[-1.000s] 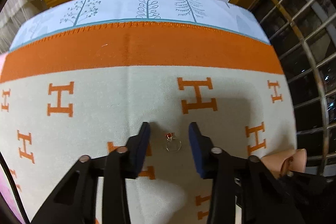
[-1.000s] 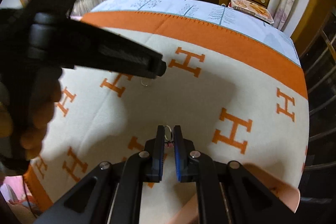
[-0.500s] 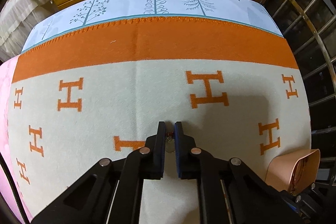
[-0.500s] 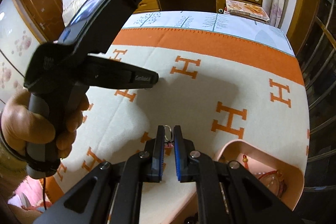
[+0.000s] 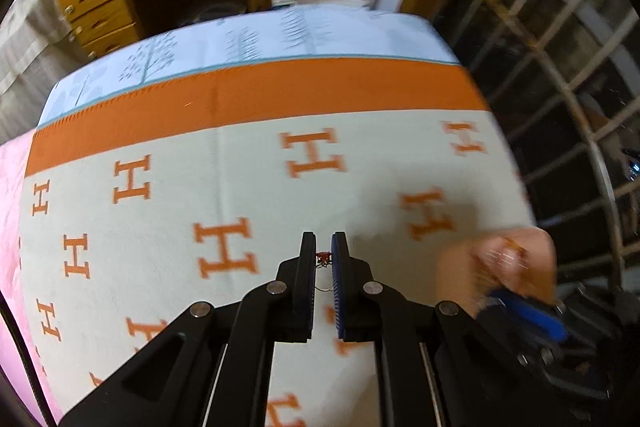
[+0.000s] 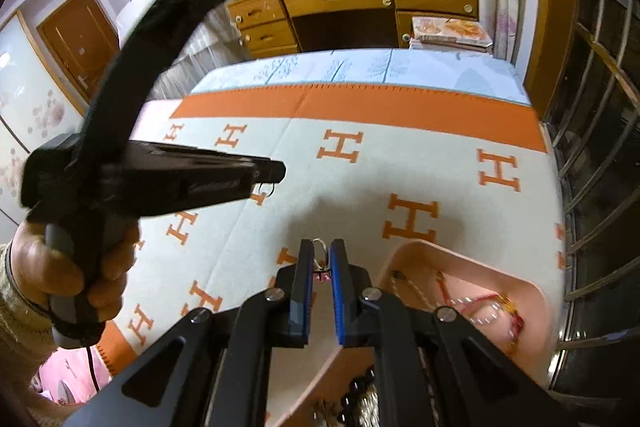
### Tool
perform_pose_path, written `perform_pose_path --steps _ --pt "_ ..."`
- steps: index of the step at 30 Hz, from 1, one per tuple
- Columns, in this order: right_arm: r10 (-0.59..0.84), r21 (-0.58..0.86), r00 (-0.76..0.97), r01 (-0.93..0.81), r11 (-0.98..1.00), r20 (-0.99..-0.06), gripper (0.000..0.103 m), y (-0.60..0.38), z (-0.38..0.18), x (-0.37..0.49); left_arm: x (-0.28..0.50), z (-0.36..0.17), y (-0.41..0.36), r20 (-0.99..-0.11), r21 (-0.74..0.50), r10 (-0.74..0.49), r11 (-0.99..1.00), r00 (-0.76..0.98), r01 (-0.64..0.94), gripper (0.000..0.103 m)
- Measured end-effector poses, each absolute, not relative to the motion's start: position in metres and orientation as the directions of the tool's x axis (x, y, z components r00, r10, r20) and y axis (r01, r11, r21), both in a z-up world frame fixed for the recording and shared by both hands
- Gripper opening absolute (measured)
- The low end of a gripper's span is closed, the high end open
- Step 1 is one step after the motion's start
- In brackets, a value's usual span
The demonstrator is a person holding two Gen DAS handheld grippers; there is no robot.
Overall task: Organize jewelry
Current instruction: 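Carry both rings into the pink tray and open both tools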
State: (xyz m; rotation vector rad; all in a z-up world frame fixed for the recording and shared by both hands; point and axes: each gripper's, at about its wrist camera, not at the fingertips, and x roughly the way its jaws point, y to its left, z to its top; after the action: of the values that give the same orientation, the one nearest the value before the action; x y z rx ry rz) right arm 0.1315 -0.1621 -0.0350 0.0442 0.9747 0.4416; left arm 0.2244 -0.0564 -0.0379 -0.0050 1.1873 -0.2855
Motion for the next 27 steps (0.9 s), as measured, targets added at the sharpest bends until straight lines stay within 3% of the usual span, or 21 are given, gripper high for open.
perform_pose_path --steps 6,13,18,21,27 --pt "0.327 0.205 0.523 -0.278 0.939 -0.787 0.009 -0.194 -0.021 0.107 0.187 -0.003 -0.1 -0.879 -0.203 -0.327 0.915 0.346 0.348 0.006" --pt "0.228 0.159 0.543 -0.172 0.972 -0.808 0.009 -0.224 -0.022 0.095 0.162 -0.004 -0.147 -0.873 -0.226 -0.377 0.875 0.31 0.428 0.006" --pt "0.212 0.156 0.542 -0.149 0.976 -0.813 0.018 -0.227 -0.024 0.091 0.152 -0.009 -0.152 -0.878 -0.234 -0.379 0.873 0.293 0.428 0.024" --pt "0.205 0.149 0.55 -0.146 0.978 -0.809 0.022 -0.227 -0.021 0.085 0.148 -0.008 -0.147 -0.878 -0.231 -0.372 0.881 0.301 0.413 0.039" --pt "0.217 0.159 0.565 -0.152 0.976 -0.796 0.023 -0.221 -0.013 0.072 0.132 0.004 -0.13 -0.867 -0.189 -0.344 0.896 0.36 0.402 0.061"
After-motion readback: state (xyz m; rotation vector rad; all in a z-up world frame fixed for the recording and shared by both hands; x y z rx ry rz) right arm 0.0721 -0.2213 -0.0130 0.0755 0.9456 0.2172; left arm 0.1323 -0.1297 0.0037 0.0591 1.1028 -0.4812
